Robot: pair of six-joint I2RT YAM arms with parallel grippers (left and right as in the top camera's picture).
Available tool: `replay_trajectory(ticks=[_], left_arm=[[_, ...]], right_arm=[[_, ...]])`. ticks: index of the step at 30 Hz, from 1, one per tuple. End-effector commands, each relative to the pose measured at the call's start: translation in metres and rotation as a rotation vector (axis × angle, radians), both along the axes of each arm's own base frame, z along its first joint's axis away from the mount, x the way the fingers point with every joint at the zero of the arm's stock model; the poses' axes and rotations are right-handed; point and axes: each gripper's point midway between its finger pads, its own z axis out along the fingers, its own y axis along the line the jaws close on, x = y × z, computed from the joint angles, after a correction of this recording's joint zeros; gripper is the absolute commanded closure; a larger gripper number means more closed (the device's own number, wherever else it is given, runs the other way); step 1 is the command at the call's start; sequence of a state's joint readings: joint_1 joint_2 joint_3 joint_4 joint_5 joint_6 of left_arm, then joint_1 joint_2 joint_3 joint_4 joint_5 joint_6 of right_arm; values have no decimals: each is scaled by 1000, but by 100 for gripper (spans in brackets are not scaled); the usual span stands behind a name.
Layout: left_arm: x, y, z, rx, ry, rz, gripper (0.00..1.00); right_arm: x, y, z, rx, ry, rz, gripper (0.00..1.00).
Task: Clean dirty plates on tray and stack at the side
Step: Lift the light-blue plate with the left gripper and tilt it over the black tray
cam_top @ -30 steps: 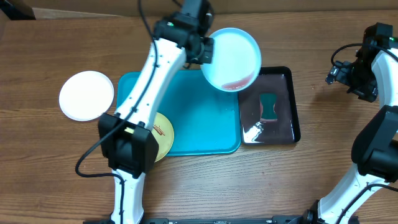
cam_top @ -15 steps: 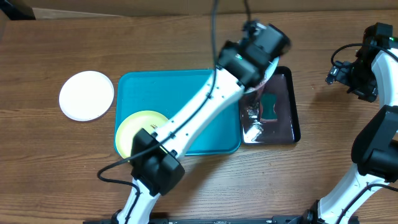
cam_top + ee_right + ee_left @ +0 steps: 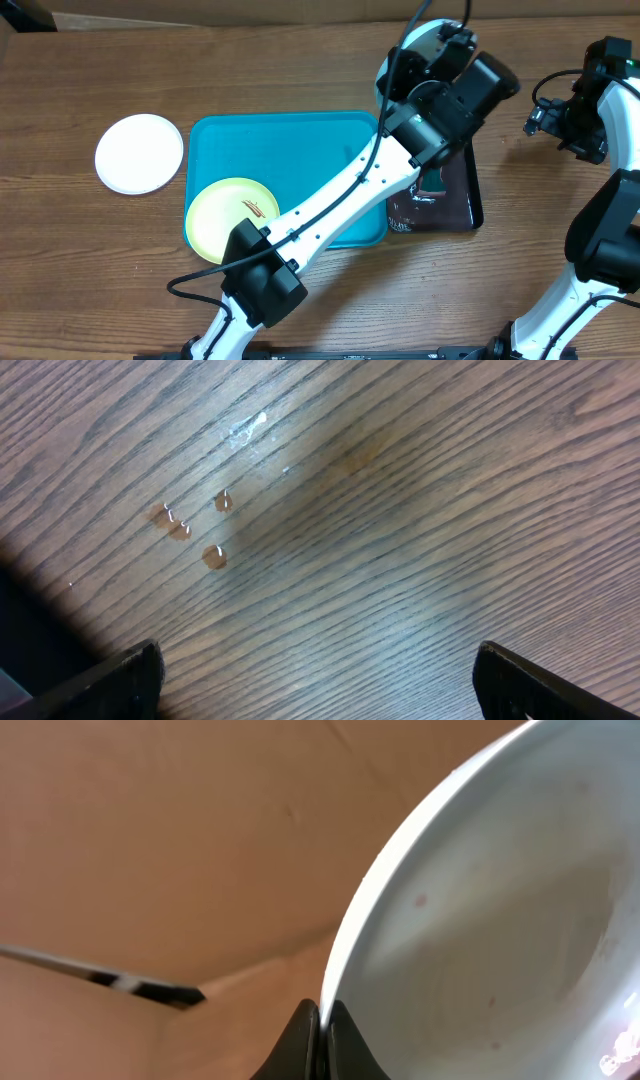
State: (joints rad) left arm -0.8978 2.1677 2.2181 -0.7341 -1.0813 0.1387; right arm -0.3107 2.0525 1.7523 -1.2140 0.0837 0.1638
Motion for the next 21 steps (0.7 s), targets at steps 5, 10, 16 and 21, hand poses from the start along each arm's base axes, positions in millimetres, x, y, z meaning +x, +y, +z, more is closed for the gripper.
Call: replay_trajectory(ticks=[5, 10, 16, 21], left_arm=[[-1, -12, 29, 109, -74, -14, 96], [0, -14, 32, 106, -86, -19, 96], [-9, -21, 17, 29, -55, -31, 96], [-31, -33, -48, -127, 176, -89, 96]], right_arm=[[5, -1, 10, -14, -31, -6, 0], [5, -1, 10, -14, -31, -6, 0], [5, -1, 10, -14, -31, -6, 0], [5, -1, 10, -14, -31, -6, 0]])
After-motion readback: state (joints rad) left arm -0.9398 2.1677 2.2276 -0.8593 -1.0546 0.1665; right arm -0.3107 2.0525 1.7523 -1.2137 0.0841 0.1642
